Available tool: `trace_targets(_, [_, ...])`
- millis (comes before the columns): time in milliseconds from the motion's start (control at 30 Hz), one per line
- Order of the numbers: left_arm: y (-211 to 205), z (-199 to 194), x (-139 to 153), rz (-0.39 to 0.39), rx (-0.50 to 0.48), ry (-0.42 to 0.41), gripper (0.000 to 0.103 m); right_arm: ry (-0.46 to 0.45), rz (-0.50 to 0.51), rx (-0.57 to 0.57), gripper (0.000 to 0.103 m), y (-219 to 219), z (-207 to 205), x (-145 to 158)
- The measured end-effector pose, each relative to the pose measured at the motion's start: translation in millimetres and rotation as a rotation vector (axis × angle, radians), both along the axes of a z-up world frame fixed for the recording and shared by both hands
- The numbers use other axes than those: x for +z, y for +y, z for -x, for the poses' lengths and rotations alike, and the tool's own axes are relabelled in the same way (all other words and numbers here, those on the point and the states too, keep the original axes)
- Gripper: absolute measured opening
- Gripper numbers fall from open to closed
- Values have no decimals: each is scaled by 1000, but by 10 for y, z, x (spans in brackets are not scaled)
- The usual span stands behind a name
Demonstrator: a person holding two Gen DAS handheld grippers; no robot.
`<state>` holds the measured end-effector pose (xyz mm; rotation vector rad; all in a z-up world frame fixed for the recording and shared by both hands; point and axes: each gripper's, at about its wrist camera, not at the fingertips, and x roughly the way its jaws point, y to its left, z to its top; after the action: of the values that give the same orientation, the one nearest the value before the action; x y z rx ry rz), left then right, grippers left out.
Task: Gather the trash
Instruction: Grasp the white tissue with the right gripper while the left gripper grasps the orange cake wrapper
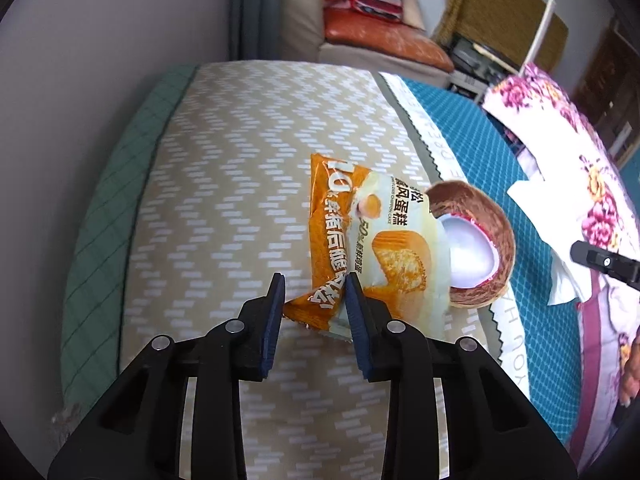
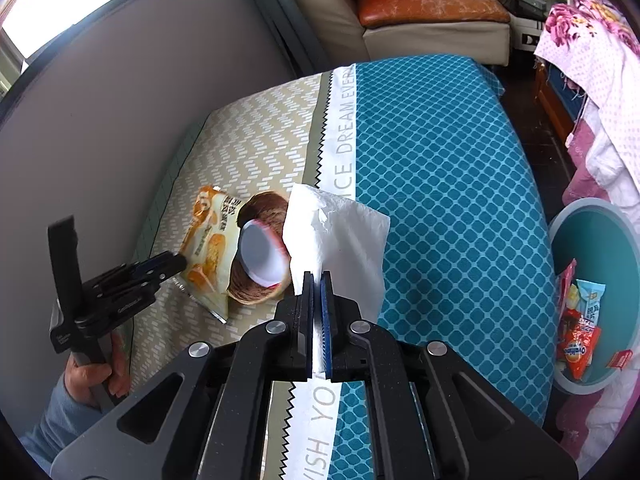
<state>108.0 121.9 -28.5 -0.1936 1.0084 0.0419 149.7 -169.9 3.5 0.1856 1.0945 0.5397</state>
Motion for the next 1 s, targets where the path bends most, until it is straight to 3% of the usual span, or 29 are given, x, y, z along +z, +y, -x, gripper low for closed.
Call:
trace_targets(233, [0, 209, 406, -15, 30, -85, 31, -13, -30, -21, 3, -147, 69, 47])
trace_targets(400, [-215, 225, 676, -19, -11, -138, 31, -29, -56, -46, 3, -321, 109, 107])
trace_targets(700, [-1200, -65, 812, -28, -201, -150, 31, -82, -113, -181, 3, -989, 211, 247])
trace_targets(1000, [-2391, -352, 651, -47, -399, -116, 32, -125, -114, -350, 4, -1733, 270, 240])
